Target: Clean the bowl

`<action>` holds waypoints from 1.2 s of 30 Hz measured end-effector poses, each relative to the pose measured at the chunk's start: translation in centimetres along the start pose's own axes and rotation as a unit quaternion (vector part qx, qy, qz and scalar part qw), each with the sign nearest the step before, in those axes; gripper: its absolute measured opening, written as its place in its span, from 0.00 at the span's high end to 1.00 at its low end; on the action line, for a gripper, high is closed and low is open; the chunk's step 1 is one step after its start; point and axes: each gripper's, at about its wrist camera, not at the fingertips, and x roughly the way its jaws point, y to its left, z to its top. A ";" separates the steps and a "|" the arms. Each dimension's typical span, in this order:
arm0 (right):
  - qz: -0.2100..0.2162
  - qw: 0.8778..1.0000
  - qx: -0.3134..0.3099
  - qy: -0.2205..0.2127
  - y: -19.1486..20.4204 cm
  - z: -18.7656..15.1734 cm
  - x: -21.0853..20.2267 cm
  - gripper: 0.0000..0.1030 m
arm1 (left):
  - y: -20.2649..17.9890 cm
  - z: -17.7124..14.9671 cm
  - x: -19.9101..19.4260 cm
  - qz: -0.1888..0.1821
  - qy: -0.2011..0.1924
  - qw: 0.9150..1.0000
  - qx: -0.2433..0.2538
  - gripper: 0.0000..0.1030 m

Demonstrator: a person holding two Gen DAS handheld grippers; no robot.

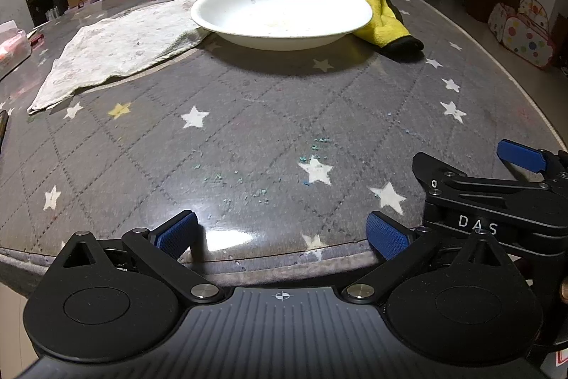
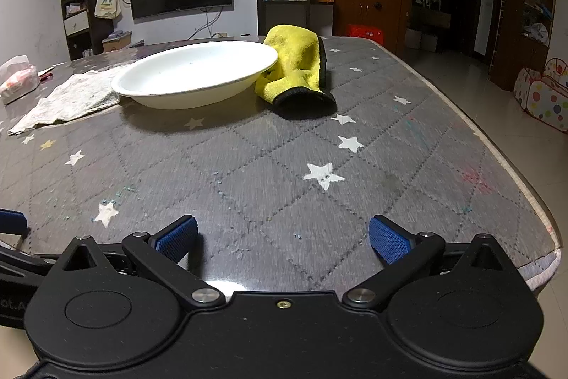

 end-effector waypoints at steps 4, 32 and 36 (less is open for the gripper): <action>0.001 1.000 -0.001 -0.001 0.0 0.1 0.2 0.00 | 0.0 0.2 0.1 -0.001 -0.001 1.000 0.000 0.01; 0.011 1.000 -0.010 -0.002 -0.5 1.9 2.7 0.00 | 0.5 2.8 2.5 -0.005 -0.014 1.000 0.008 0.01; 0.012 1.000 -0.012 -0.002 -0.8 2.4 3.5 0.00 | 1.0 3.4 3.1 -0.005 -0.017 1.000 0.009 0.01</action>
